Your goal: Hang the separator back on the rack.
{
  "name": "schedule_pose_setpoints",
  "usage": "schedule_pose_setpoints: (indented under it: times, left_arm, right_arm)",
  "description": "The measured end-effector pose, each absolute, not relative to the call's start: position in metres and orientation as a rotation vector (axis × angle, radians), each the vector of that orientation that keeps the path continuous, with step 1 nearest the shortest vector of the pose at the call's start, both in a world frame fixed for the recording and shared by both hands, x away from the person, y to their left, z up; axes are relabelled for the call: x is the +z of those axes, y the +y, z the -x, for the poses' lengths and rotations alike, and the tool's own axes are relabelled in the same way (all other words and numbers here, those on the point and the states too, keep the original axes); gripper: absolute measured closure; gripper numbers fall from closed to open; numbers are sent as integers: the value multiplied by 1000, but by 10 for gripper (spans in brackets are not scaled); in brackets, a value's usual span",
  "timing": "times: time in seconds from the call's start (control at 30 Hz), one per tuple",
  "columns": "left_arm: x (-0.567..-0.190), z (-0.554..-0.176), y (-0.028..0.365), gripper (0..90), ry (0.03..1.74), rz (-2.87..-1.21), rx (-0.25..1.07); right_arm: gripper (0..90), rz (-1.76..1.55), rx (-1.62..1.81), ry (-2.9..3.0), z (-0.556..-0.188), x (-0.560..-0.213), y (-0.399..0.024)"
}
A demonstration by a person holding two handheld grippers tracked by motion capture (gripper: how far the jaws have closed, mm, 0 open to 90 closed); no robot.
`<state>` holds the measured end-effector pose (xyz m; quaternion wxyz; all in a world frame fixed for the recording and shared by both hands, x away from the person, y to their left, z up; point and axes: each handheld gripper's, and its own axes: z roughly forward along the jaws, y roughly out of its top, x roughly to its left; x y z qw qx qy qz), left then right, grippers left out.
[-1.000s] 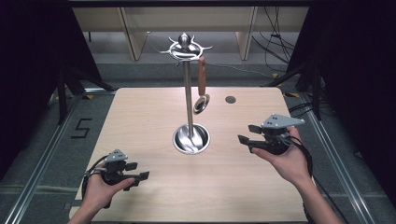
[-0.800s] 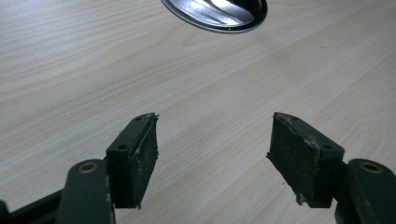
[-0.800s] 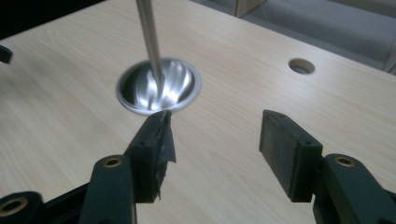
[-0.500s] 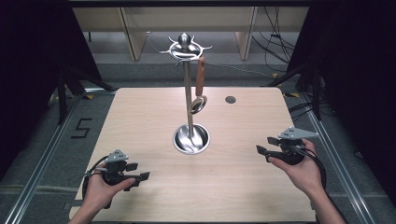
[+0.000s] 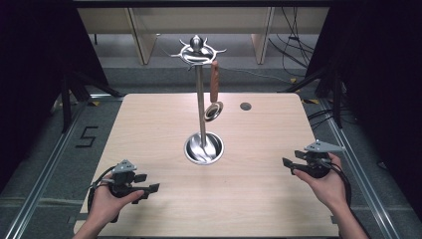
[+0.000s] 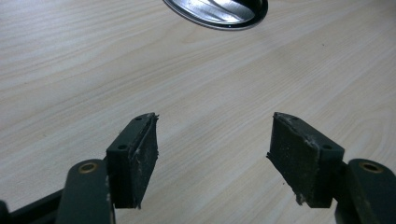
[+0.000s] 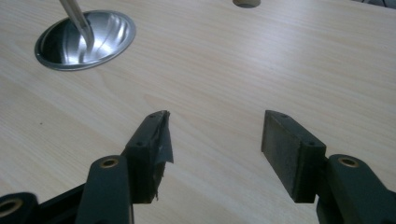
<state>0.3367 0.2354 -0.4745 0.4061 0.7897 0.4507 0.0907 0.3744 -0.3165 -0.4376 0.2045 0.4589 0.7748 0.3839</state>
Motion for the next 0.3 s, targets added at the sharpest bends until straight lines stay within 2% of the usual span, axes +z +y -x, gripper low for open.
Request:
schedule_pose_setpoints:
  times: [0.3]
  left_arm:
    - [-474,-338,235,316,1135,-1999,210]
  right_arm:
    - [417,-1343,1045,2129,-373,-444,-321]
